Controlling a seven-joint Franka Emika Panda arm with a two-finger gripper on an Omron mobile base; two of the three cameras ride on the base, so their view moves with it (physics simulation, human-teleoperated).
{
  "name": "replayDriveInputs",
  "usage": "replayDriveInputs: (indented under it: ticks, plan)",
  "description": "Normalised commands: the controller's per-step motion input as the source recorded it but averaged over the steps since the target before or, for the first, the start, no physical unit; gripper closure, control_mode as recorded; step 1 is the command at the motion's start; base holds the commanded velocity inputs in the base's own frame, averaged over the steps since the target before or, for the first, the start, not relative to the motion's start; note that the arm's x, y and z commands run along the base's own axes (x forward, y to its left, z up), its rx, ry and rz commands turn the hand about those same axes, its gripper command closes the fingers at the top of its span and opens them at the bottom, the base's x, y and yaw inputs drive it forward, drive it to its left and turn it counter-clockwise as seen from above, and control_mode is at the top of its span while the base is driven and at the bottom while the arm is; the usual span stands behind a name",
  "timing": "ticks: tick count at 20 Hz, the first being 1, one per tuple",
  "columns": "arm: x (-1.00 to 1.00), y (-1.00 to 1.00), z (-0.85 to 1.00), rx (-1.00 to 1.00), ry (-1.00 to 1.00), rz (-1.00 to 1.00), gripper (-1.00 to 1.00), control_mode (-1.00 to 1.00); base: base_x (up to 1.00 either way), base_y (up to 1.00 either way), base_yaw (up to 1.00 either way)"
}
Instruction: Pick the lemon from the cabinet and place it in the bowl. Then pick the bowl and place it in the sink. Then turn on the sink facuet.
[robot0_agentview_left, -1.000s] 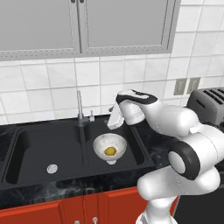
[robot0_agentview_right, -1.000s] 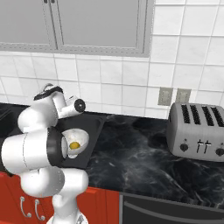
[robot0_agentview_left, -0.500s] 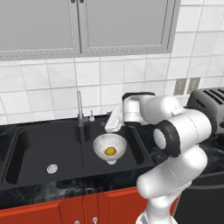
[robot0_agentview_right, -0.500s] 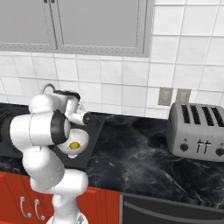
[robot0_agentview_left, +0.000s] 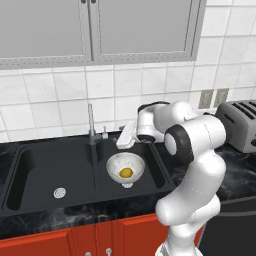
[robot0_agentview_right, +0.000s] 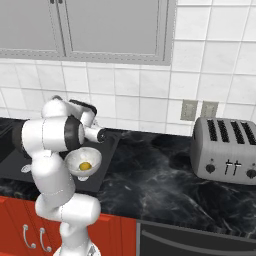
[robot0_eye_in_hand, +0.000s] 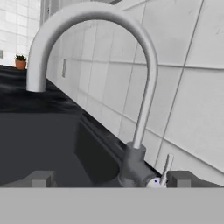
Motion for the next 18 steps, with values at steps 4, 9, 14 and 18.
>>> replayDriveInputs:
  ticks: [4, 9, 14, 18]
  plan:
    - [0.30, 0.34, 0.00, 0.00, 0.06, 0.00, -1.00, -1.00, 0.00, 0.00, 0.00]
    - [0.43, 0.15, -0.02, 0.01, 0.06, -0.01, -1.00, -1.00, 0.00, 0.00, 0.00]
    - [0.48, 0.01, -0.22, 0.00, 0.00, -0.02, -1.00, -1.00, 0.00, 0.00, 0.00]
    - [0.43, 0.08, -0.32, 0.00, 0.00, -0.04, -1.00, -1.00, 0.00, 0.00, 0.00]
